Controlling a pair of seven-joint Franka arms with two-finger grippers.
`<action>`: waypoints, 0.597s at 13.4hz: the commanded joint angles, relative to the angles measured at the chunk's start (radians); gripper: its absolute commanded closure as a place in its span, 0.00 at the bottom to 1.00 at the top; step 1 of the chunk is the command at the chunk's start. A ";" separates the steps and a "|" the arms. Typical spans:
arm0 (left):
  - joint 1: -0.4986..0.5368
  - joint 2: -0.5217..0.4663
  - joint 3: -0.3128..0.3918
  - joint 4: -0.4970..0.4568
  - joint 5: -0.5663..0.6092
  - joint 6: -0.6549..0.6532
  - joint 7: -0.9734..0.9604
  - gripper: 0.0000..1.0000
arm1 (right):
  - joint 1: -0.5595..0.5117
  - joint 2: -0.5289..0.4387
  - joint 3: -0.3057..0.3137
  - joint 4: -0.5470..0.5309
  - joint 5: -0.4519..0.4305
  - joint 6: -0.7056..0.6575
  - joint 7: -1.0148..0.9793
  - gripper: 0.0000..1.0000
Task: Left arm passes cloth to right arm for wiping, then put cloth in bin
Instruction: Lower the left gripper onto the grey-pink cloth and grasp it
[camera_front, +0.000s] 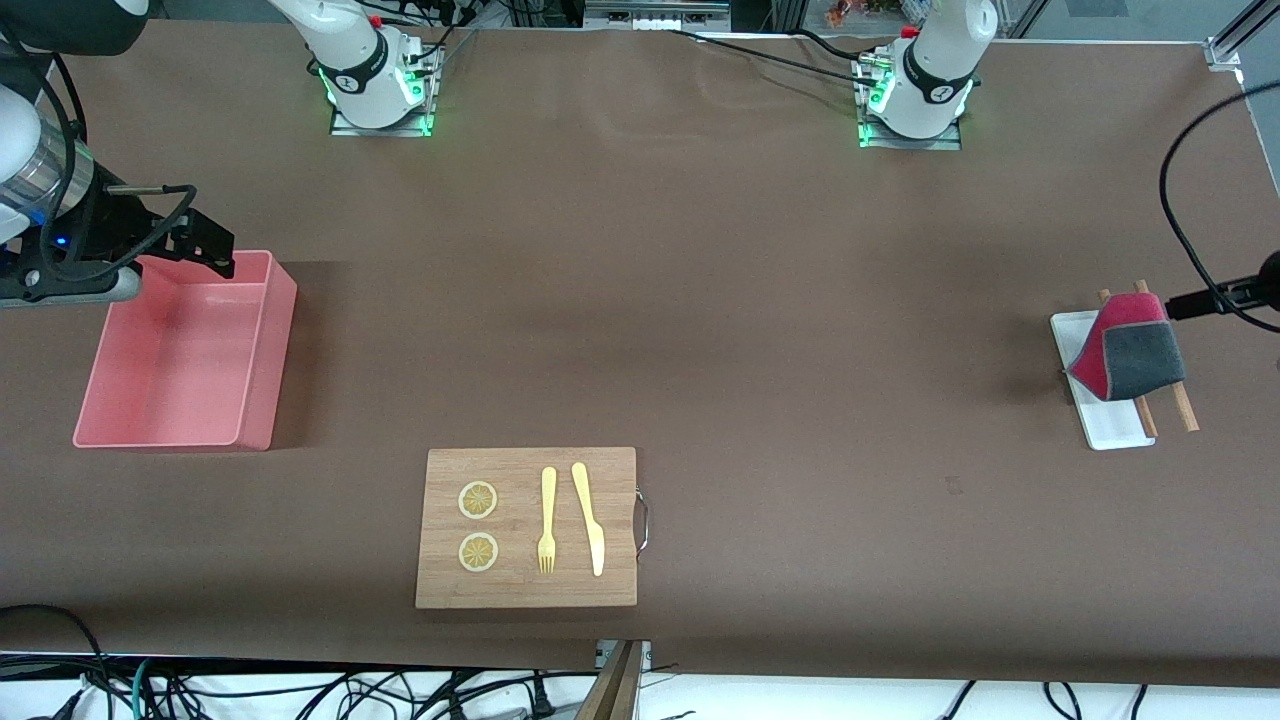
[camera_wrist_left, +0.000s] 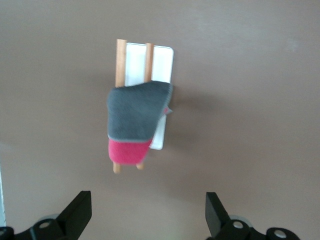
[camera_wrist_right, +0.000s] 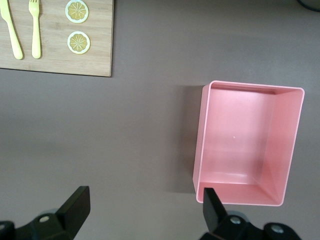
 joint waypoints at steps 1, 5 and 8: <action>0.078 0.041 -0.010 -0.095 -0.043 0.172 0.043 0.00 | -0.004 0.007 0.003 0.023 0.006 -0.004 0.005 0.00; 0.154 0.136 -0.012 -0.089 -0.123 0.260 0.079 0.00 | -0.004 0.007 0.003 0.023 0.006 -0.004 0.005 0.00; 0.161 0.178 -0.012 -0.083 -0.128 0.307 0.125 0.03 | -0.004 0.007 0.003 0.023 0.006 -0.004 0.005 0.00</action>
